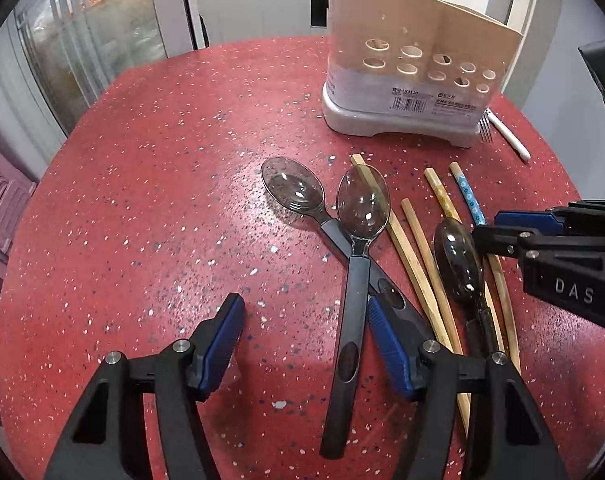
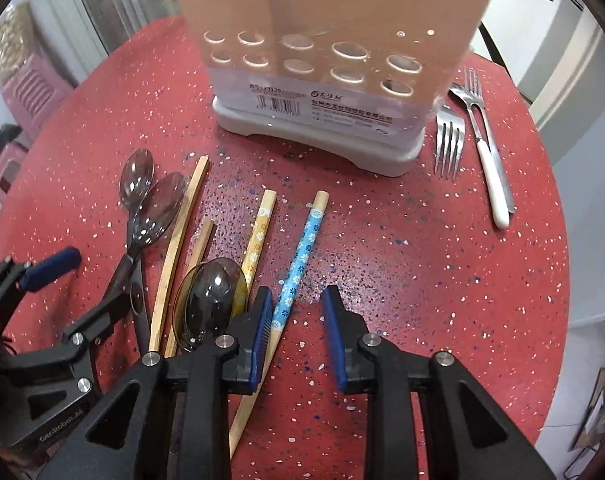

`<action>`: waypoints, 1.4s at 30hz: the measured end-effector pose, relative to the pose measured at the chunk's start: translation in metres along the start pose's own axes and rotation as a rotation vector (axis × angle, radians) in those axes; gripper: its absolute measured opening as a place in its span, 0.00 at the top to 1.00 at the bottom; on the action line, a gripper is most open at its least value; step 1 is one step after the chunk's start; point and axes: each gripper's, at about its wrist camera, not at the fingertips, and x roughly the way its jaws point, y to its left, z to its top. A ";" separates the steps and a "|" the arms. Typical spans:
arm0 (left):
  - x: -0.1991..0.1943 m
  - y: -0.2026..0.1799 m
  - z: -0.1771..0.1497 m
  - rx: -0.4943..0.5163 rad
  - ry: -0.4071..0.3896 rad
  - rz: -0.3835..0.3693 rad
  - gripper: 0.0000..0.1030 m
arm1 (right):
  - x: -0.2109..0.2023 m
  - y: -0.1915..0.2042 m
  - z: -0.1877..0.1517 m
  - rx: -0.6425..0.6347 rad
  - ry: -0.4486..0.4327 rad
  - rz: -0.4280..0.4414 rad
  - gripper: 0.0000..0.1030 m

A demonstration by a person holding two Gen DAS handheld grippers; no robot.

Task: Organize utensils
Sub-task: 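Grasp the blue-patterned chopstick with the right tool while the left grasps a dark spoon, then lower the chopstick into the caddy with the right tool while the left lowers the spoon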

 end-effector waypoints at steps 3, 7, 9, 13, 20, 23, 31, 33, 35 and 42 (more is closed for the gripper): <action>0.003 -0.001 0.007 0.017 0.018 -0.011 0.17 | 0.000 0.005 0.001 -0.024 0.025 -0.011 0.72; 0.005 -0.004 0.016 0.028 0.041 -0.022 0.26 | 0.001 0.000 0.006 -0.017 0.041 0.010 0.74; 0.006 -0.008 0.020 0.039 0.050 -0.028 0.30 | 0.001 0.001 0.007 -0.022 0.037 0.014 0.83; 0.010 -0.015 0.028 0.057 0.065 -0.032 0.31 | -0.001 -0.004 0.010 -0.019 0.030 0.044 0.92; 0.009 -0.031 0.033 0.104 0.067 -0.054 0.67 | -0.006 -0.016 0.003 0.005 0.008 0.109 0.92; 0.005 -0.034 0.029 0.092 0.048 -0.065 0.67 | -0.005 -0.022 -0.008 0.013 0.001 0.131 0.92; -0.030 -0.022 0.017 -0.009 -0.107 -0.099 0.67 | -0.025 -0.048 -0.021 0.056 -0.065 0.217 0.92; -0.041 -0.019 0.015 -0.034 -0.148 -0.105 0.67 | -0.036 -0.053 -0.024 0.063 -0.098 0.237 0.92; -0.047 -0.011 0.018 -0.050 -0.181 -0.111 0.67 | -0.048 -0.060 -0.030 0.067 -0.131 0.254 0.92; -0.085 -0.003 0.029 -0.110 -0.302 -0.137 0.67 | -0.098 -0.076 -0.036 0.088 -0.273 0.310 0.92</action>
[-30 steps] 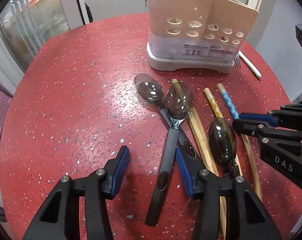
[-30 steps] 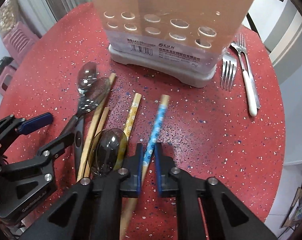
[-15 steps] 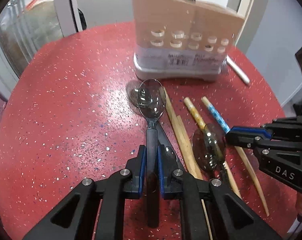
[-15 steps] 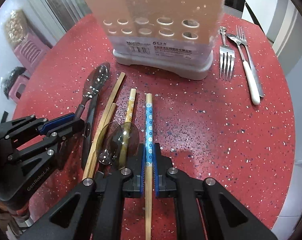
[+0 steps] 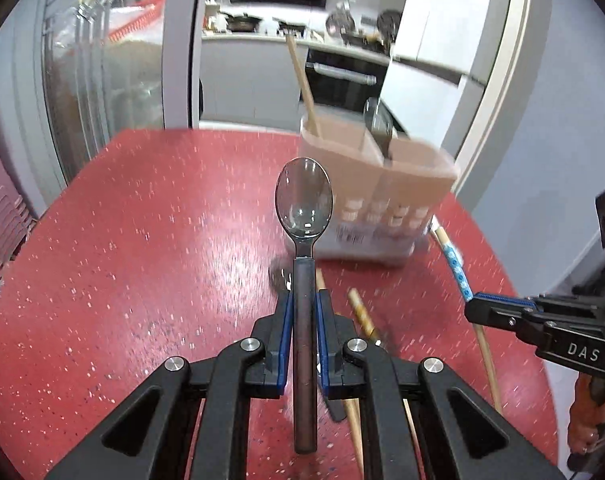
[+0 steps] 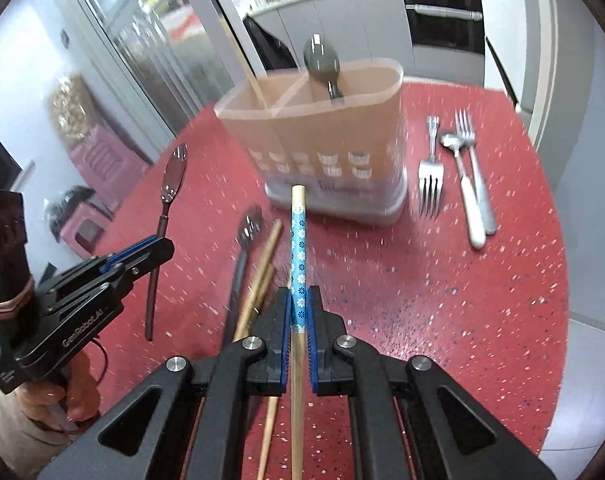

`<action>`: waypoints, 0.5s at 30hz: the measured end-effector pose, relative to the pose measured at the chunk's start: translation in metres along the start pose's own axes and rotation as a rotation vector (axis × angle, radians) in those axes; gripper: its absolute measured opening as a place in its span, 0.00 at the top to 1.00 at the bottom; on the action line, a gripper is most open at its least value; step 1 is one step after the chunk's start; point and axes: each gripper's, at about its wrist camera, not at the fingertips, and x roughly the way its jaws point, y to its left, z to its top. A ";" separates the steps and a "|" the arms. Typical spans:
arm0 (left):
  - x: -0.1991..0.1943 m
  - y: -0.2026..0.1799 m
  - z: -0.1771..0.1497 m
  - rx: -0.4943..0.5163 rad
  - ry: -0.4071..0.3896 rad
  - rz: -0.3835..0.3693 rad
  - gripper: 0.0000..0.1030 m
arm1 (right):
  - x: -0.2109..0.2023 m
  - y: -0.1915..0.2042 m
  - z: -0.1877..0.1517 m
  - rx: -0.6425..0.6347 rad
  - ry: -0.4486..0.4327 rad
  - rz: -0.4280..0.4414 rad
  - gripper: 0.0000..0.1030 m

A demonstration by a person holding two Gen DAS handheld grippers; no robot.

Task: Organize utensils
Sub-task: 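Lower the chopstick into the caddy with the right tool while the left lowers the spoon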

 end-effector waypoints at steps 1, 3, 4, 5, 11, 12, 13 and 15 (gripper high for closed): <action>-0.006 0.000 0.006 -0.009 -0.024 -0.005 0.67 | -0.007 -0.001 0.002 0.002 -0.015 0.006 0.92; -0.016 -0.001 0.016 -0.020 -0.063 -0.012 0.67 | -0.023 -0.001 0.009 0.008 -0.060 0.023 0.92; -0.020 0.000 0.020 -0.024 -0.079 -0.016 0.67 | -0.024 0.007 0.016 0.012 -0.084 0.028 0.92; -0.026 -0.001 0.028 -0.030 -0.105 -0.020 0.67 | -0.035 0.007 0.023 0.016 -0.120 0.035 0.92; -0.041 -0.006 0.075 -0.045 -0.229 -0.030 0.67 | -0.069 0.010 0.066 0.025 -0.291 0.051 0.92; -0.041 -0.006 0.084 -0.052 -0.245 -0.034 0.67 | -0.073 0.010 0.077 0.030 -0.317 0.055 0.92; -0.040 -0.006 0.089 -0.058 -0.256 -0.037 0.67 | -0.075 0.010 0.084 0.035 -0.334 0.057 0.92; -0.039 -0.006 0.105 -0.074 -0.288 -0.045 0.67 | -0.078 0.008 0.099 0.042 -0.369 0.058 0.92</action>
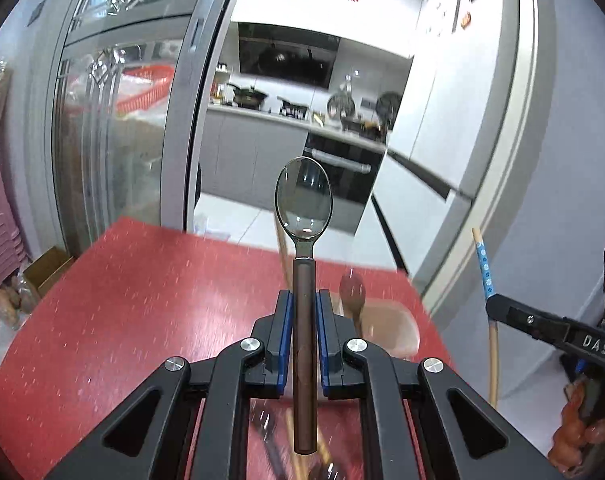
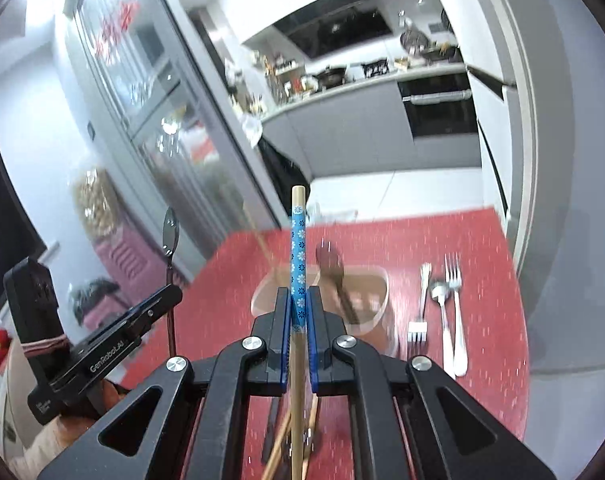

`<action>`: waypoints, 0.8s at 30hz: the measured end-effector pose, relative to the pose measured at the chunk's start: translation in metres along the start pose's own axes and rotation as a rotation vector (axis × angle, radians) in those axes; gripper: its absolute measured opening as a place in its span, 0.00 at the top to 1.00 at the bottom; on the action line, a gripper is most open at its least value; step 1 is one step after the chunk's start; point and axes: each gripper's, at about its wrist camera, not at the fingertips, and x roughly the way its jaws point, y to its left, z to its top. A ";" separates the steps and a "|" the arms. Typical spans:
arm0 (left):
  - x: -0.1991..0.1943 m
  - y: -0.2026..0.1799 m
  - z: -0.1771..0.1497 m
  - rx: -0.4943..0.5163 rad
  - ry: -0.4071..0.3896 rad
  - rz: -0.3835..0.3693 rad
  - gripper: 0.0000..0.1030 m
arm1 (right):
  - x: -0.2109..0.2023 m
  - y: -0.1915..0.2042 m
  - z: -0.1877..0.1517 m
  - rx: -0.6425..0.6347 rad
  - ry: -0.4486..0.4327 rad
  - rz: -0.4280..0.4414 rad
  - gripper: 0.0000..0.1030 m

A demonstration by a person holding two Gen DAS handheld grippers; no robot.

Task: Organize utensils
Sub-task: 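Lower the chopstick into the caddy with the right tool while the left lowers the spoon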

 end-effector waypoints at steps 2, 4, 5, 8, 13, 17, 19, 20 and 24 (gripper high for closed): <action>0.010 -0.001 0.014 -0.009 -0.029 -0.002 0.67 | 0.003 -0.001 0.012 0.004 -0.032 0.001 0.92; 0.020 -0.001 0.027 -0.023 -0.049 -0.005 0.67 | 0.009 -0.003 0.025 0.009 -0.063 0.002 0.92; 0.025 -0.002 0.032 -0.031 -0.055 -0.007 0.67 | 0.014 -0.004 0.032 0.015 -0.078 0.004 0.92; 0.038 -0.002 0.042 -0.052 -0.075 -0.015 0.67 | 0.026 -0.008 0.046 0.020 -0.113 0.003 0.92; 0.068 -0.003 0.047 -0.068 -0.080 -0.029 0.67 | 0.048 -0.009 0.065 -0.006 -0.151 -0.025 0.92; 0.092 -0.004 0.044 -0.065 -0.070 -0.035 0.67 | 0.070 -0.015 0.077 -0.006 -0.158 -0.024 0.92; 0.102 -0.002 0.042 -0.071 -0.071 -0.044 0.67 | 0.078 -0.019 0.080 -0.007 -0.168 -0.026 0.92; 0.105 -0.002 0.042 -0.077 -0.073 -0.050 0.67 | 0.083 -0.022 0.082 -0.013 -0.173 -0.030 0.92; 0.121 0.002 0.035 -0.086 -0.076 -0.058 0.67 | 0.100 -0.025 0.087 -0.071 -0.190 -0.062 0.92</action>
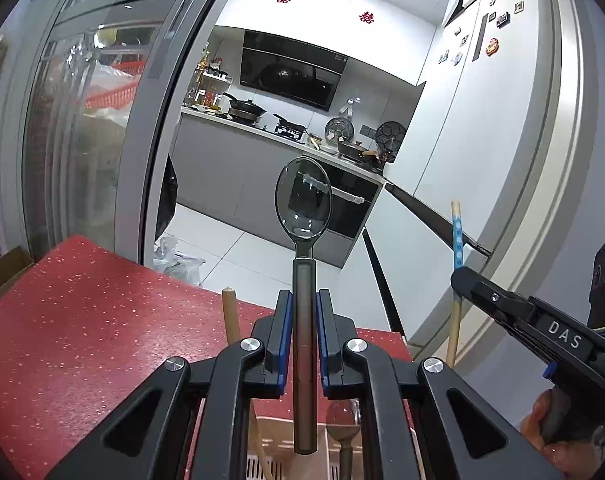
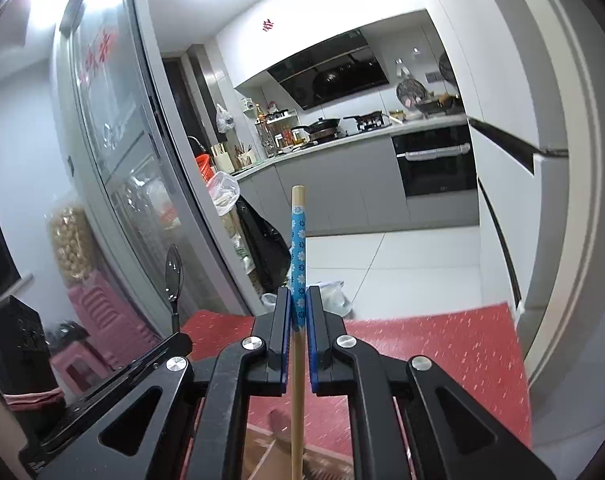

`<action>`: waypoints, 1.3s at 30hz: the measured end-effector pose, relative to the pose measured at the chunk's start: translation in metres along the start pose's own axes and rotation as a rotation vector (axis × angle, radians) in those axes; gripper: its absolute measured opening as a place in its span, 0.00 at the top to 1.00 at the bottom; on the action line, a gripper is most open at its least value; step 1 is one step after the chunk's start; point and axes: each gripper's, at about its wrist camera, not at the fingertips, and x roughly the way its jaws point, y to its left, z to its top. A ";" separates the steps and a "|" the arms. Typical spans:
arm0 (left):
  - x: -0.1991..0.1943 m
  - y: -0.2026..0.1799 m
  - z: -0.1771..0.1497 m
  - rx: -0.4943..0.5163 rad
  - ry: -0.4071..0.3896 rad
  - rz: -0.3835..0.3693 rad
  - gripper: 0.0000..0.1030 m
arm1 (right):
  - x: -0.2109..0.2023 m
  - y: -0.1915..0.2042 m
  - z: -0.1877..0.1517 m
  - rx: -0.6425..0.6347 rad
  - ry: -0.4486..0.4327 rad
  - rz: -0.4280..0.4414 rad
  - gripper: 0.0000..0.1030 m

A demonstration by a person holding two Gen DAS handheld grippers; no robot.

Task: Organize utensils
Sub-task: 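Lower the chopstick into the caddy with the right tool while the left lowers the spoon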

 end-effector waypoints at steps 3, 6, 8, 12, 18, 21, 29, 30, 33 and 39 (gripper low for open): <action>0.007 0.002 -0.007 0.007 -0.008 0.007 0.67 | 0.013 0.000 -0.005 -0.039 0.001 -0.003 0.92; 0.011 0.004 -0.013 0.021 -0.018 0.012 0.67 | 0.026 -0.004 -0.012 -0.052 0.015 0.004 0.92; 0.011 0.003 -0.018 0.038 -0.024 0.012 0.67 | 0.033 -0.006 -0.018 -0.059 0.026 0.011 0.92; 0.009 -0.002 -0.025 0.074 -0.036 0.013 0.67 | 0.036 -0.005 -0.029 -0.098 0.024 0.023 0.92; 0.003 -0.010 -0.042 0.117 -0.028 0.016 0.67 | 0.026 -0.004 -0.049 -0.134 0.022 0.037 0.92; 0.000 -0.011 -0.049 0.131 -0.015 0.030 0.67 | 0.018 -0.006 -0.057 -0.136 0.027 0.037 0.92; -0.011 -0.010 -0.063 0.165 0.012 0.061 0.67 | -0.009 -0.014 -0.078 -0.115 0.046 0.033 0.92; -0.012 -0.010 -0.064 0.162 0.017 0.065 0.67 | -0.012 -0.014 -0.079 -0.116 0.044 0.032 0.92; -0.016 -0.009 -0.069 0.166 0.027 0.085 0.67 | -0.022 -0.015 -0.079 -0.108 0.046 0.034 0.92; -0.025 -0.011 -0.076 0.193 0.049 0.123 0.67 | -0.033 -0.016 -0.080 -0.092 0.070 0.031 0.92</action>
